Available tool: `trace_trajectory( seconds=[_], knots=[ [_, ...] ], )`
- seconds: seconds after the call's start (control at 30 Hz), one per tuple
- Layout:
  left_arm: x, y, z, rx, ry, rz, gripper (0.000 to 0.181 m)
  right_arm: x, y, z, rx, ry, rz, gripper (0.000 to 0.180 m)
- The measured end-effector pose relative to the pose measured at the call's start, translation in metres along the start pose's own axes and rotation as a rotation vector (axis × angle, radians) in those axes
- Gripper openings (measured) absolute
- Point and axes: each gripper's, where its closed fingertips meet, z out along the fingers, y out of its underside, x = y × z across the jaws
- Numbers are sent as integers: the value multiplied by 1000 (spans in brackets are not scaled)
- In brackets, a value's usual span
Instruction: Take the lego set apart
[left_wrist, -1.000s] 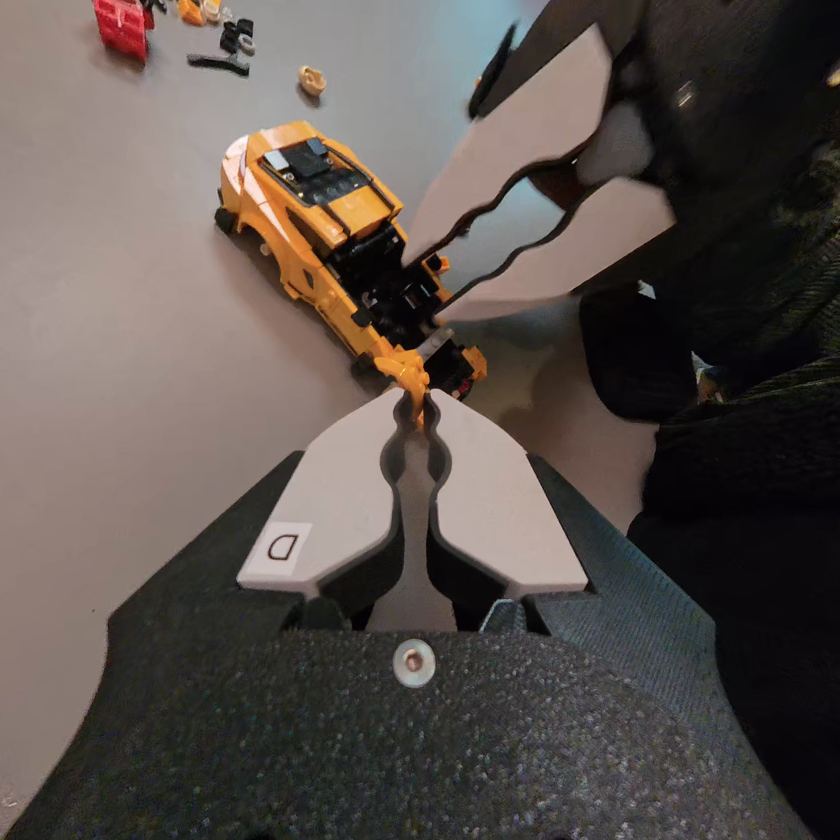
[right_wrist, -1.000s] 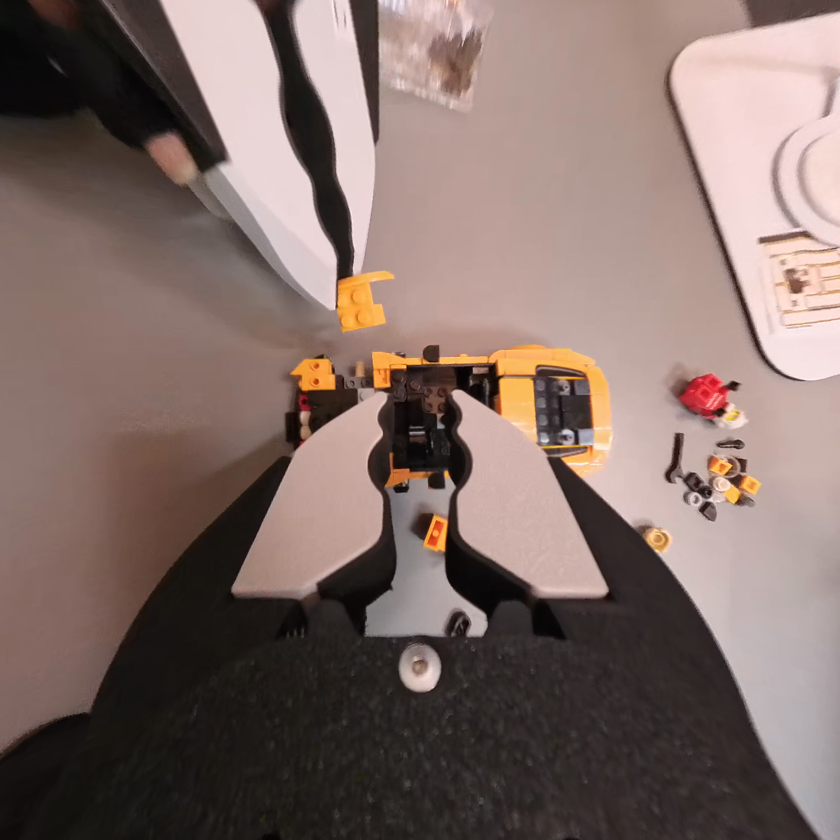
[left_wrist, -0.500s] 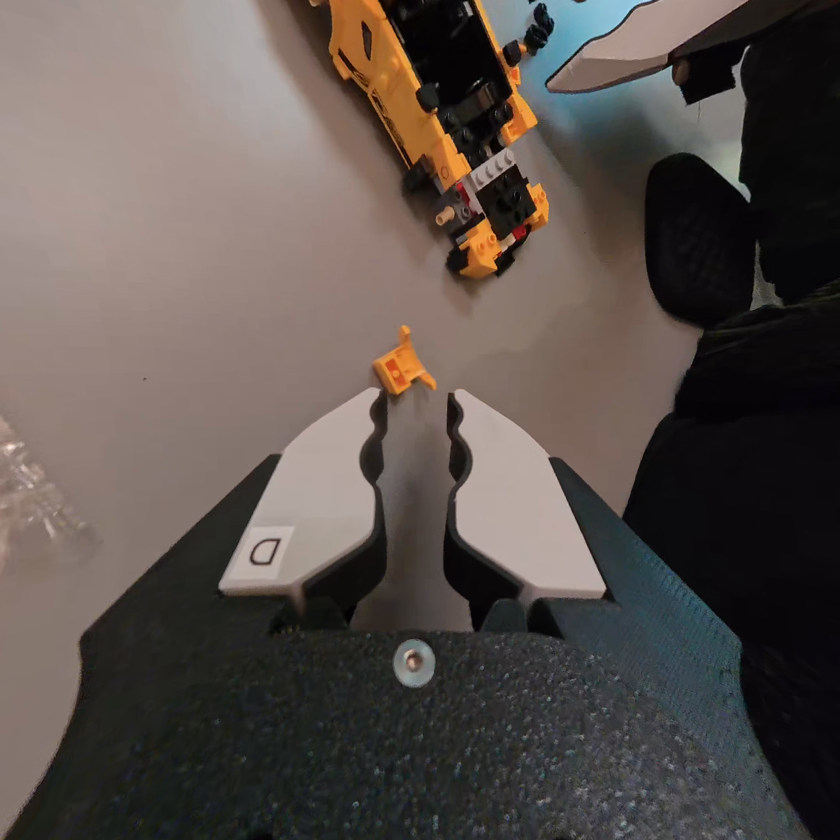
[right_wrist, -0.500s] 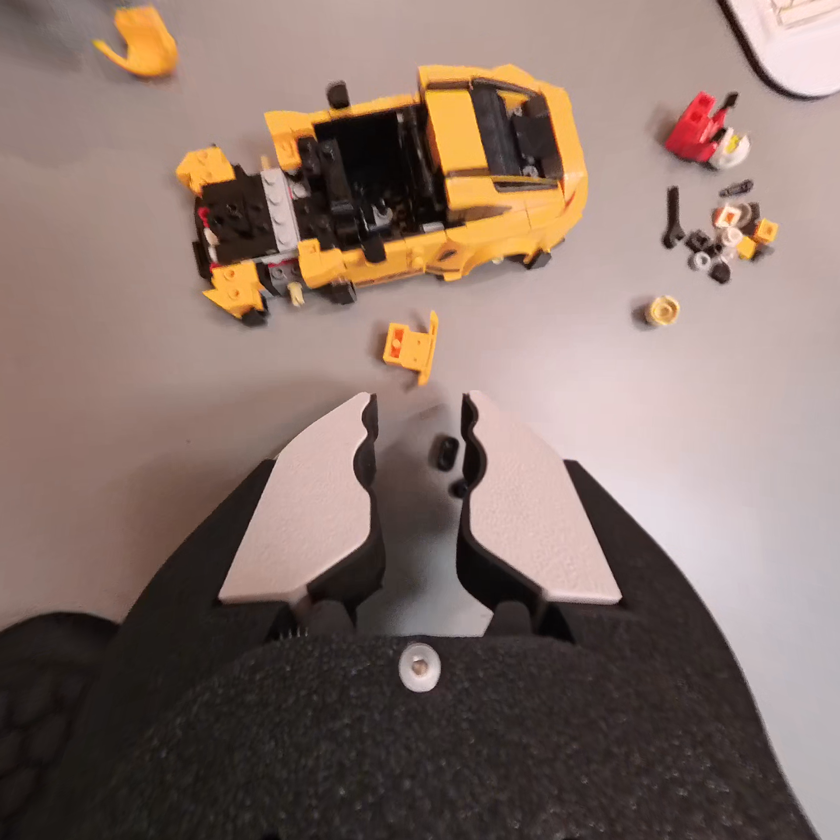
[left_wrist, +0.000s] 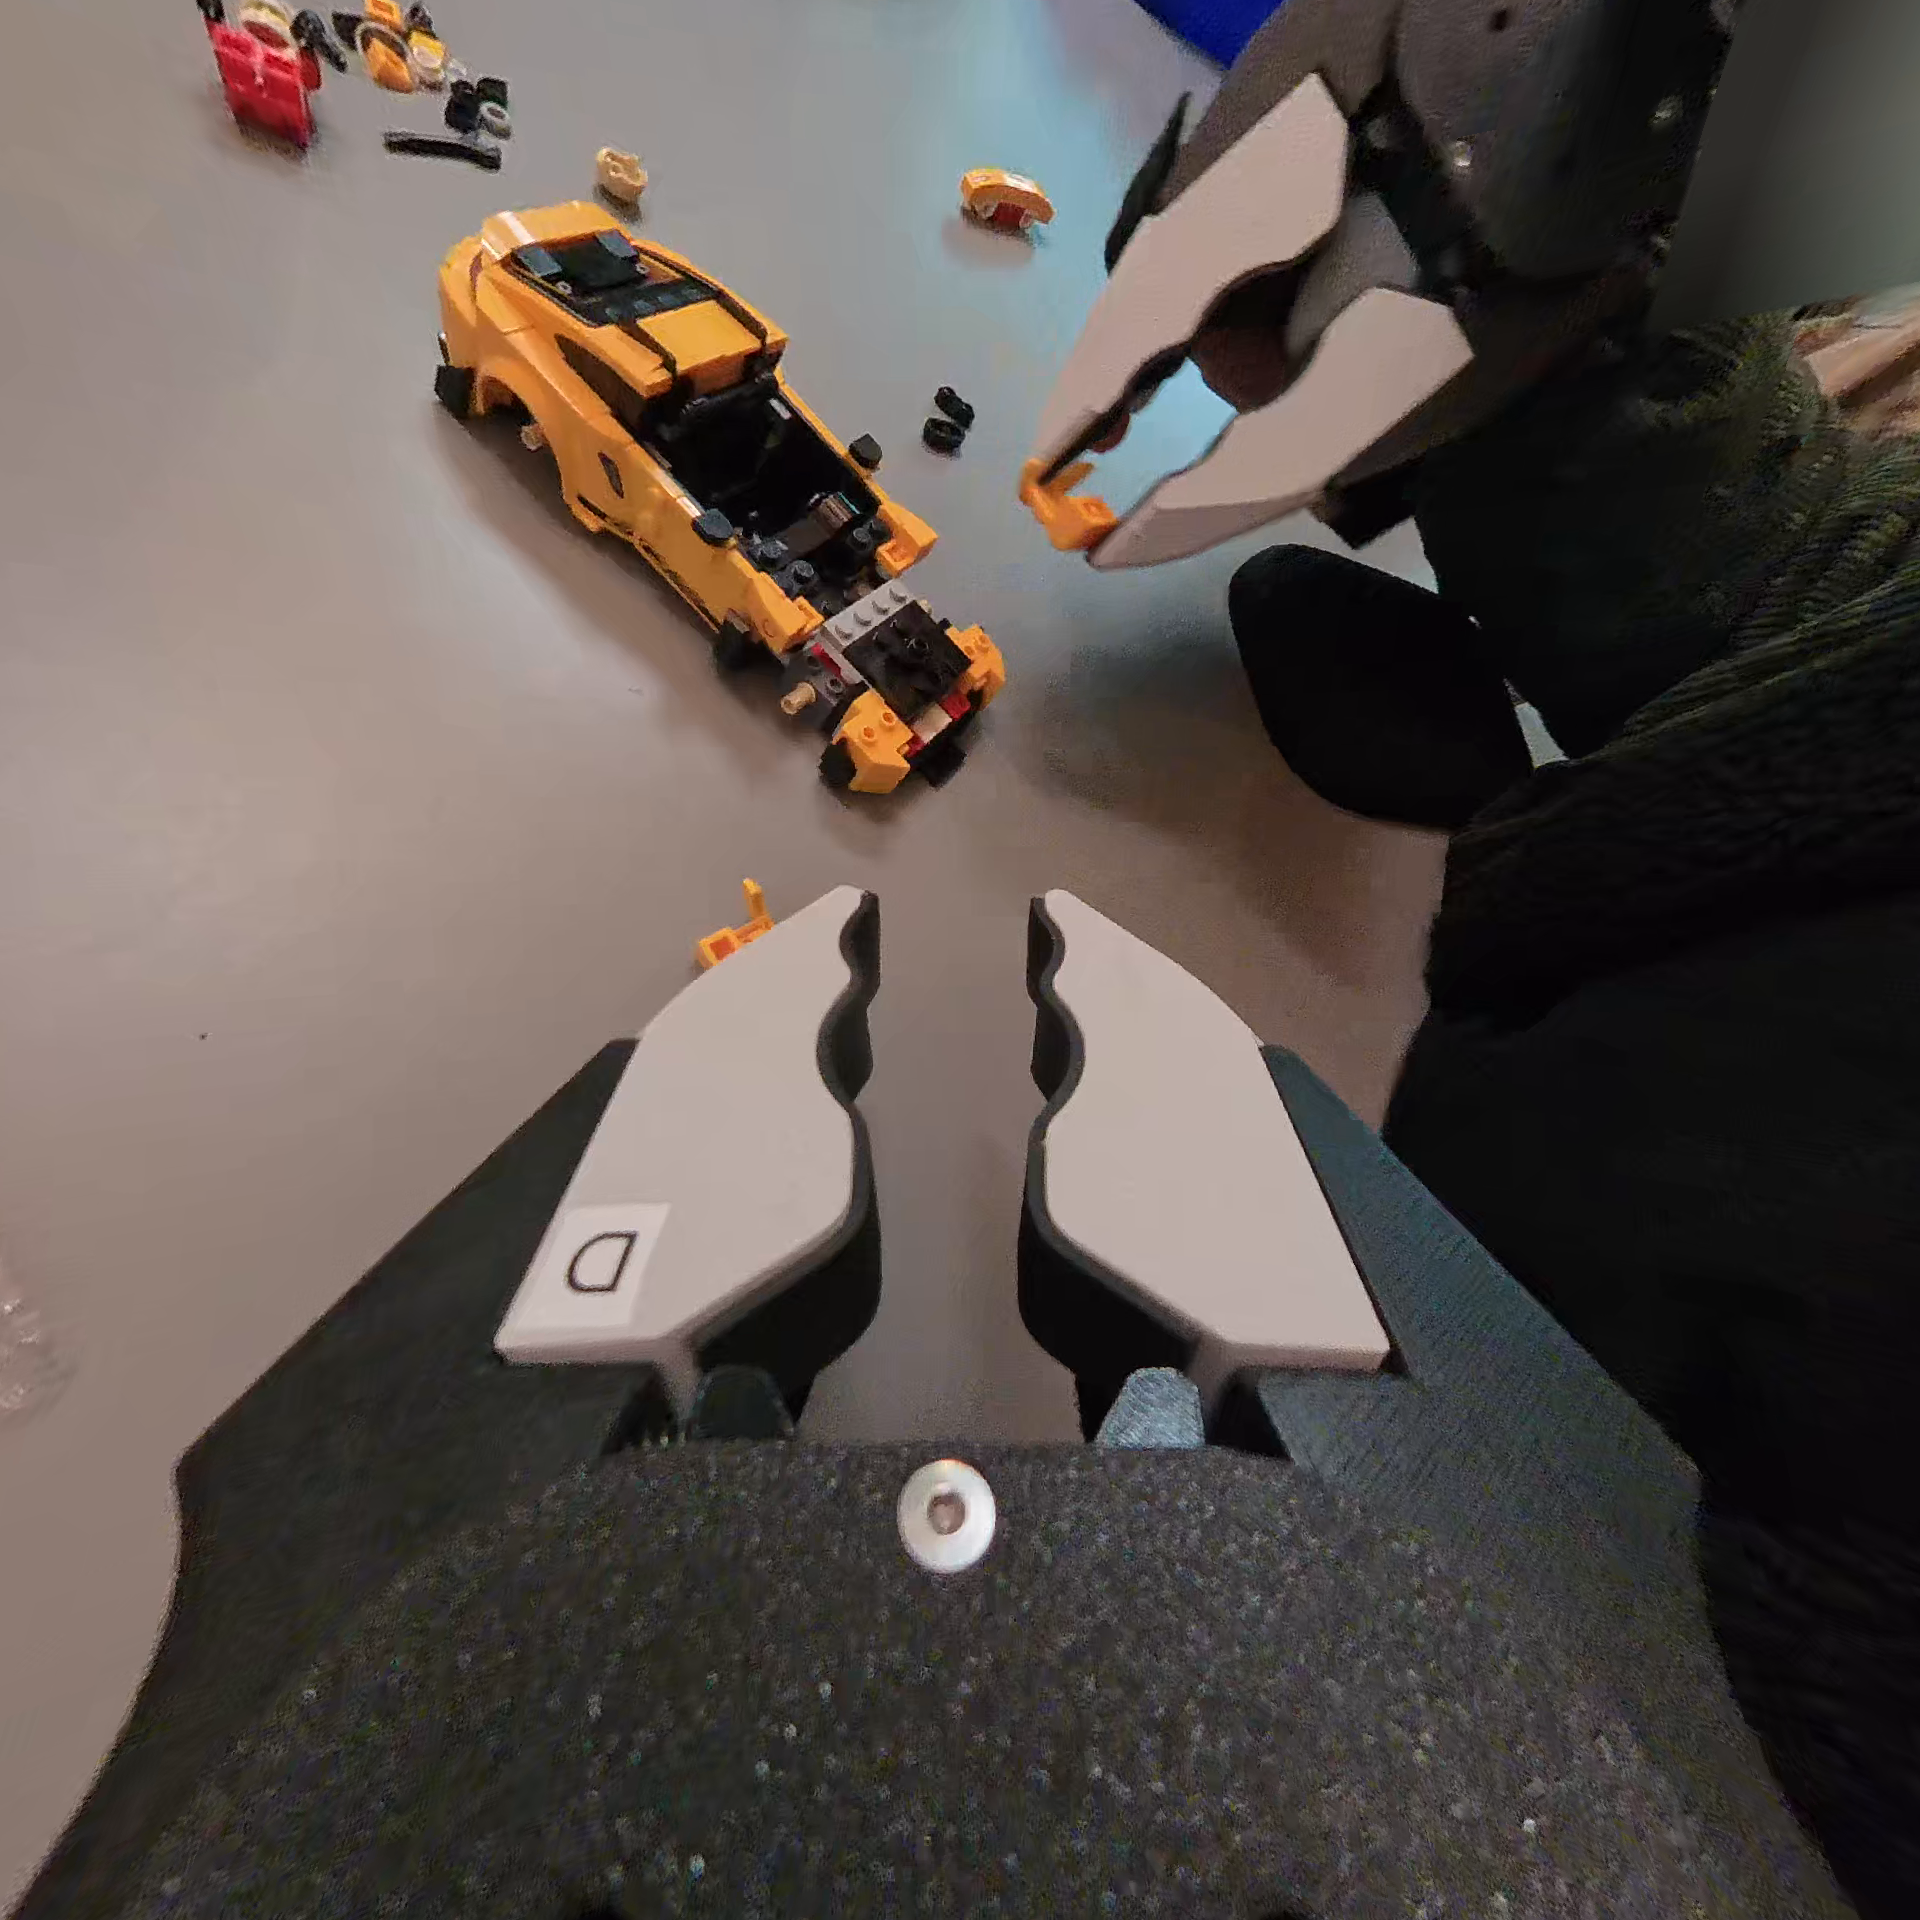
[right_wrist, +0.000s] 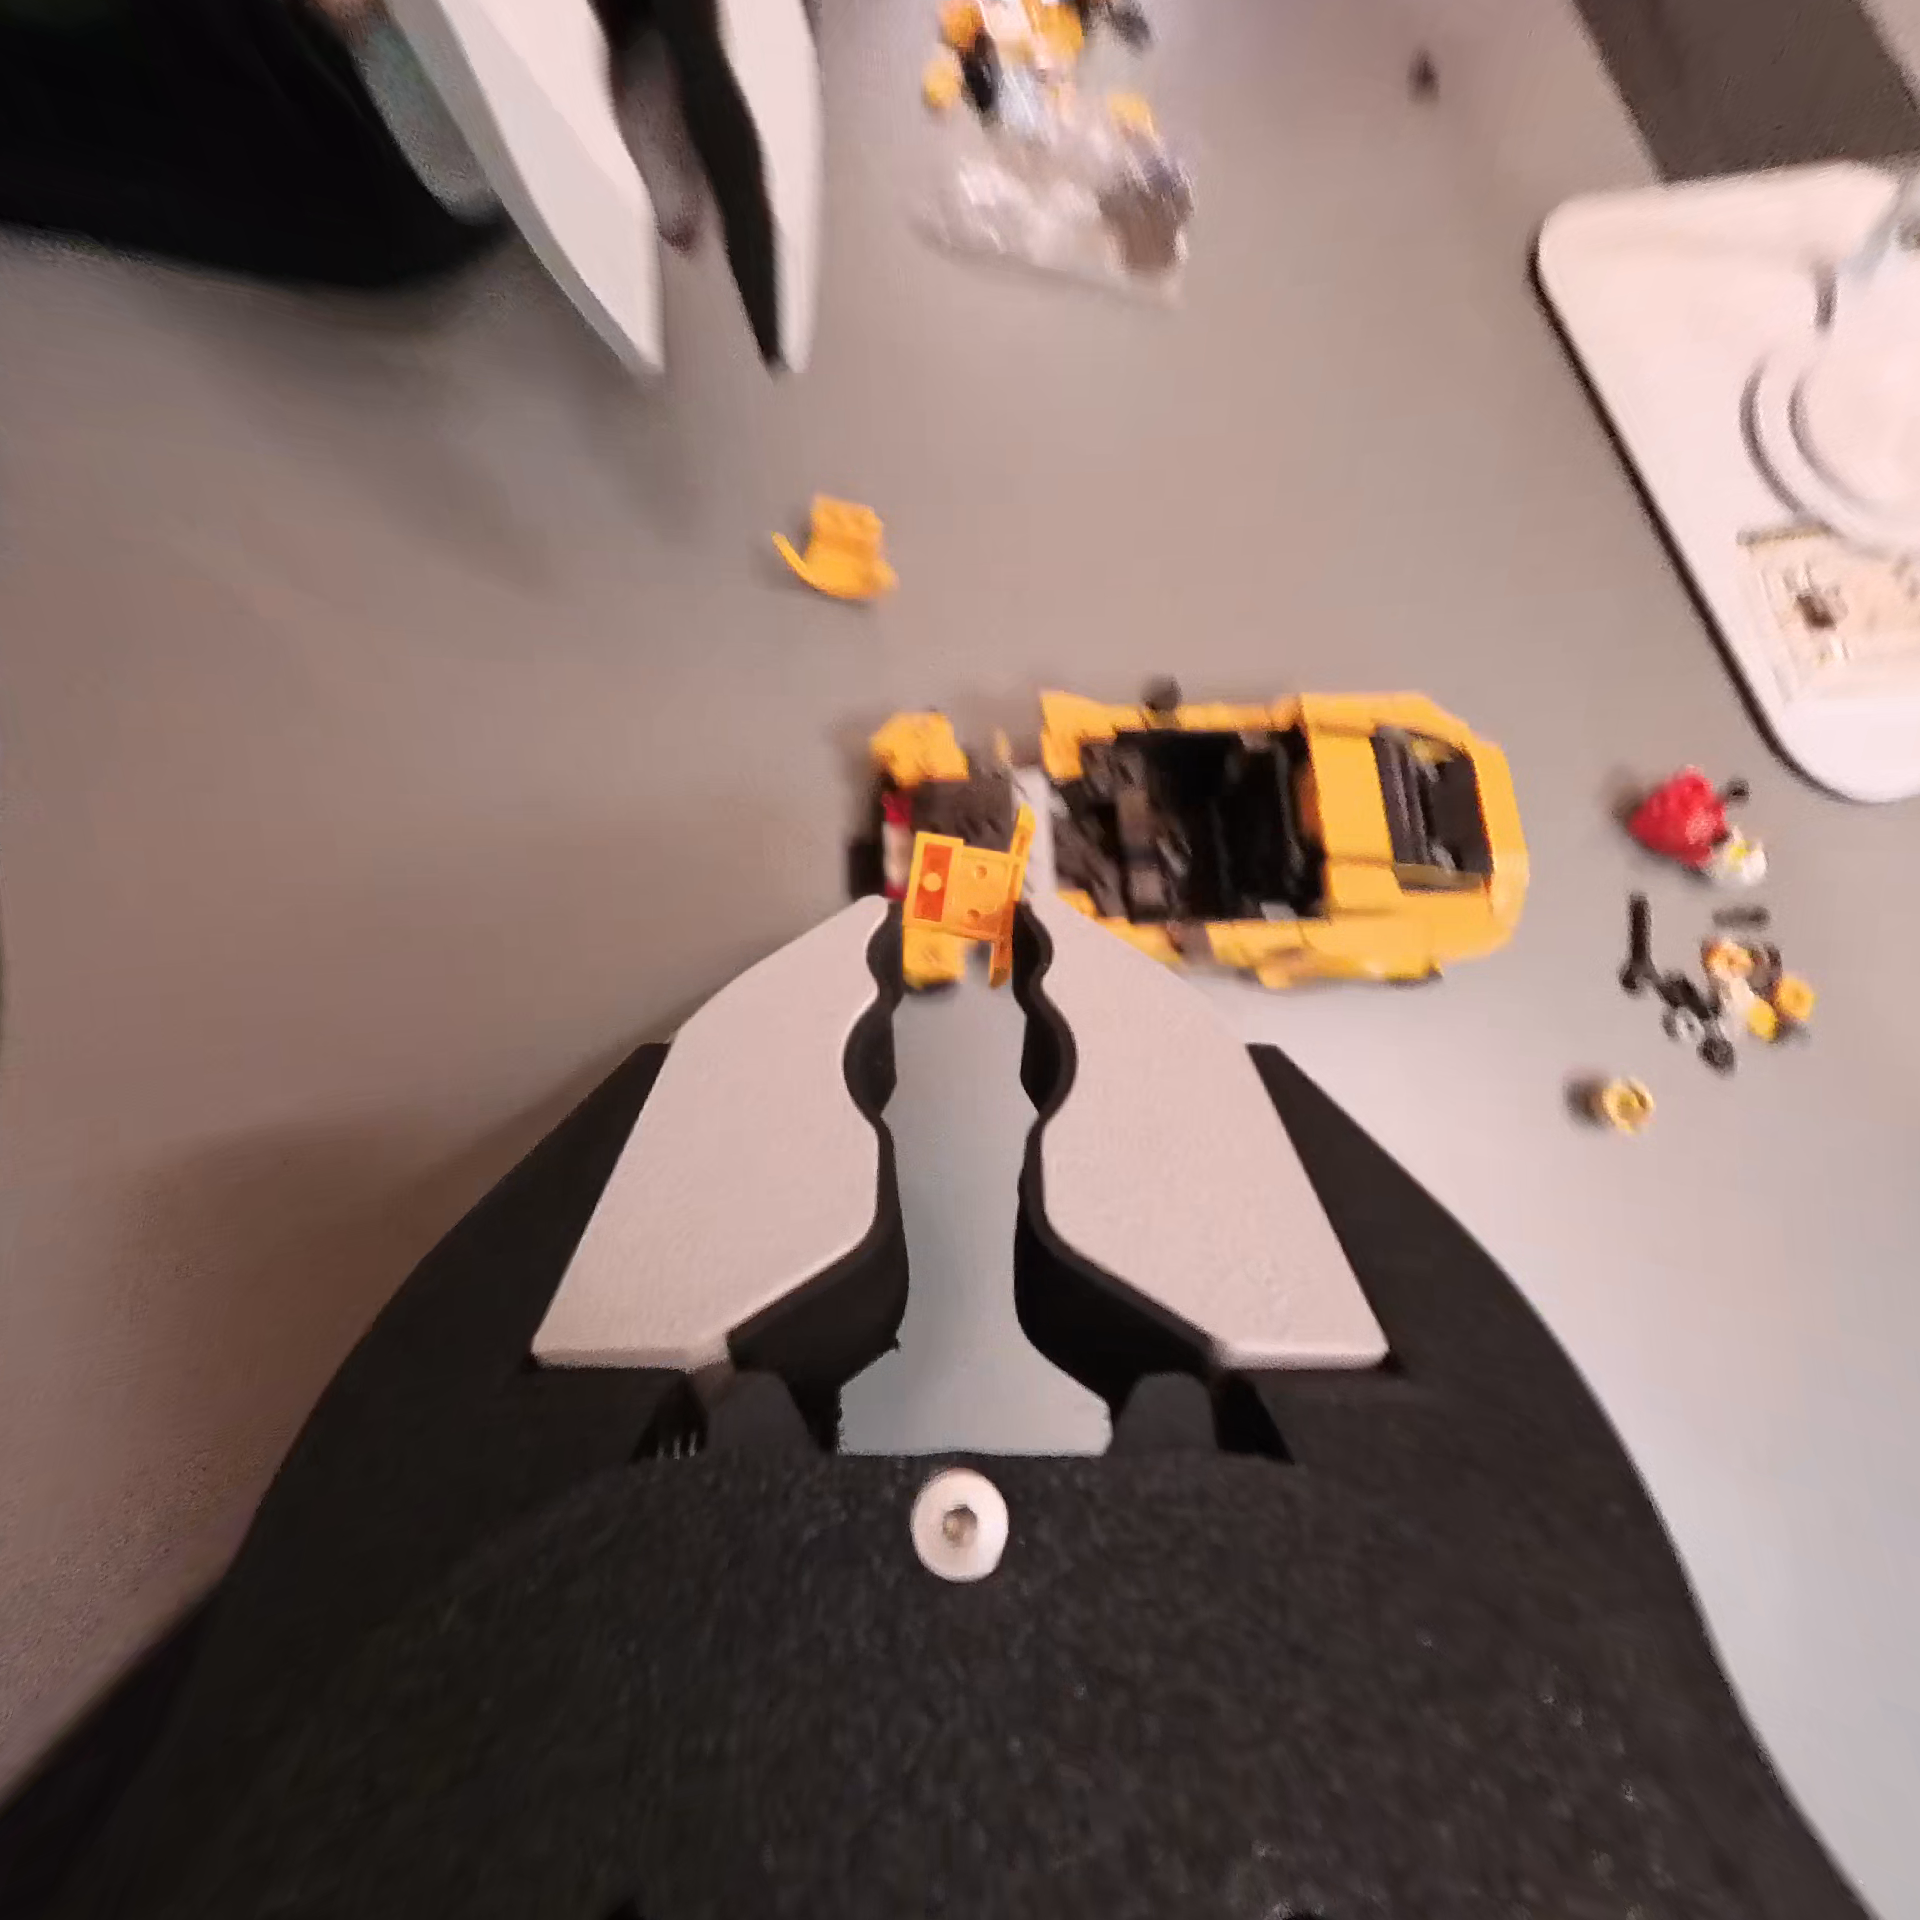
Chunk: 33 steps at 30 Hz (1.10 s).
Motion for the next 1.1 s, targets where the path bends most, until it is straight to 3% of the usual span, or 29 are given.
trace_trajectory(
  seconds=[0.03,0.27,0.4,0.6,0.7,0.83,0.9,1.0,1.1],
  knots=[
    [1,0,2,1,5,14,27,-10,-12,3,42,-12,-1,20],
    [22,3,12,19,152,-85,33,-60,-65,53,217,-15,-197,20],
    [25,5,8,66,267,-257,16,-70,-76,62,253,26,-293,20],
    [16,6,0,67,158,-164,8,-66,-78,59,275,105,-321,25],
    [-11,-9,-49,155,-124,-67,8,-47,-89,39,360,181,-256,28],
    [-78,-6,-203,192,-895,49,8,10,-98,-17,538,452,-74,25],
    [-99,20,-274,128,-1155,-17,8,42,-93,-52,628,607,55,23],
    [-118,64,-334,56,-1328,-154,8,77,-71,-96,687,820,195,19],
    [-133,99,-355,-18,-1395,-245,8,96,-45,-125,682,946,296,13]
  ],
)
